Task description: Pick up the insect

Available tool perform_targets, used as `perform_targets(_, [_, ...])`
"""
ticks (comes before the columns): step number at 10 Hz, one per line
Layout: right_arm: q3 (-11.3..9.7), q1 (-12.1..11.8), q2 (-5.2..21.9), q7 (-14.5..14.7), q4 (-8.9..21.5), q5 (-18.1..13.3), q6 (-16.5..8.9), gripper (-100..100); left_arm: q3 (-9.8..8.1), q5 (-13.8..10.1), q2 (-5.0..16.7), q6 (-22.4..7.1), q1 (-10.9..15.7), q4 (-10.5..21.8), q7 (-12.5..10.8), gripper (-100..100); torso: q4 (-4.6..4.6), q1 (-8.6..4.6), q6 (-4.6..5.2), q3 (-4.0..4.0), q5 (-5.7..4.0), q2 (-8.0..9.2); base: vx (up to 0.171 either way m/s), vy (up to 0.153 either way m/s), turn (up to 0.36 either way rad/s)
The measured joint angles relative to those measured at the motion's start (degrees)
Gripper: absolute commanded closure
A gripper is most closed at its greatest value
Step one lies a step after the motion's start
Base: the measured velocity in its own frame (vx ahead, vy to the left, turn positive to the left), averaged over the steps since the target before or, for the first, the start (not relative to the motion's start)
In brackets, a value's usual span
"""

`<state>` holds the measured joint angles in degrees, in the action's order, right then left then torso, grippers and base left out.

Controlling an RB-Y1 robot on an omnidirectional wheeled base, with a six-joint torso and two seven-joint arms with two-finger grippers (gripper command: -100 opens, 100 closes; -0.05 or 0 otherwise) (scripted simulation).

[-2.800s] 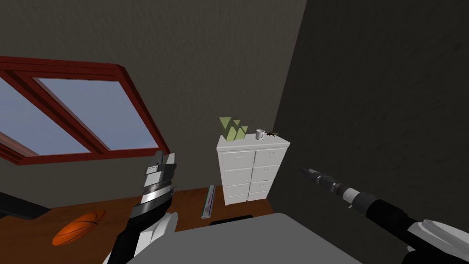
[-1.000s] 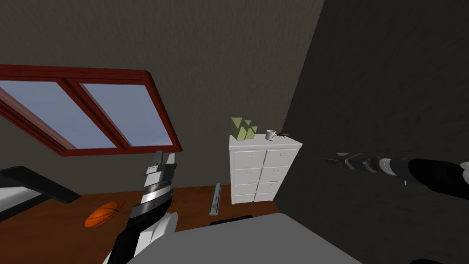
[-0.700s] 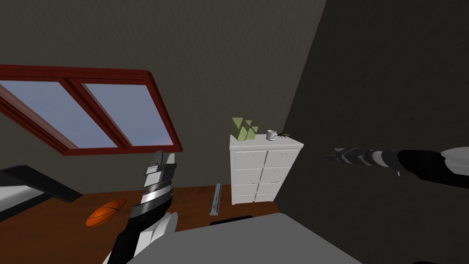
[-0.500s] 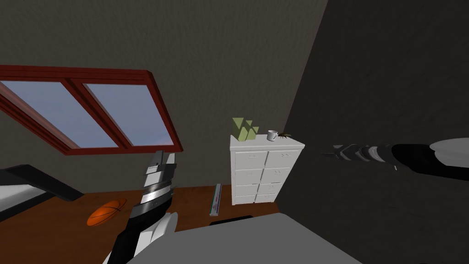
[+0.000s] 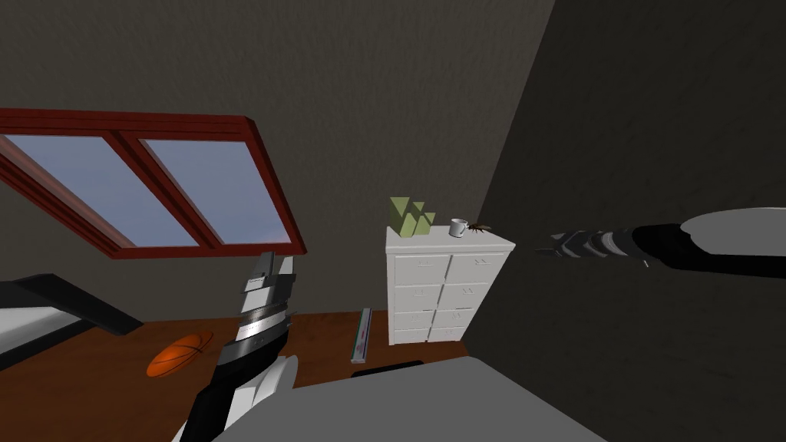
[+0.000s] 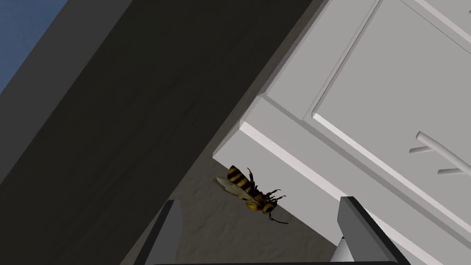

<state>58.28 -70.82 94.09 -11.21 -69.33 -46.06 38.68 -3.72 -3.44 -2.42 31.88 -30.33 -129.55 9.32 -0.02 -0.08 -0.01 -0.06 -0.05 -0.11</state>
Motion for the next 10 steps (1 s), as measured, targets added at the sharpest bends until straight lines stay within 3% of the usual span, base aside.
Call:
perform_targets(1, [0.13,-0.39,1.04,-0.34,-0.32,-0.32,-0.33,-100,0.00,0.00,0.00,0.00,0.00,0.00,0.00,0,0.01,0.01,0.01,0.02,-0.01,0.03,0.019,-0.017,0.026])
perform_targets(2, [1.16,-1.53,2.55,-0.64,0.73,-0.96,-0.38,-100,0.00,0.00,0.00,0.00,0.00,0.00,0.00,0,0.01,-0.01,0.00,0.01,0.00,0.01,0.023,-0.017,0.012])
perform_targets(3, [0.80,-1.69,4.58,-0.14,2.09,-0.41,-0.41,-100,0.00,0.00,0.00,0.00,0.00,0.00,0.00,0,-0.01,-0.01,0.00,-0.01,-0.01,-0.01,0.031,-0.021,0.025])
perform_targets(6, [4.14,-4.68,9.39,-0.41,5.38,-2.40,0.72,-100,0.00,0.00,0.00,0.00,0.00,0.00,0.00,0,-0.01,-0.07,0.00,-0.03,-0.02,-0.05,0.031,-0.029,0.014])
perform_targets(10, [6.25,-7.89,16.03,-0.03,9.07,-2.99,0.92,-100,0.00,0.00,0.00,0.00,0.00,0.00,0.00,0,-0.02,-0.08,0.01,-0.04,-0.03,-0.06,0.033,-0.032,0.016])
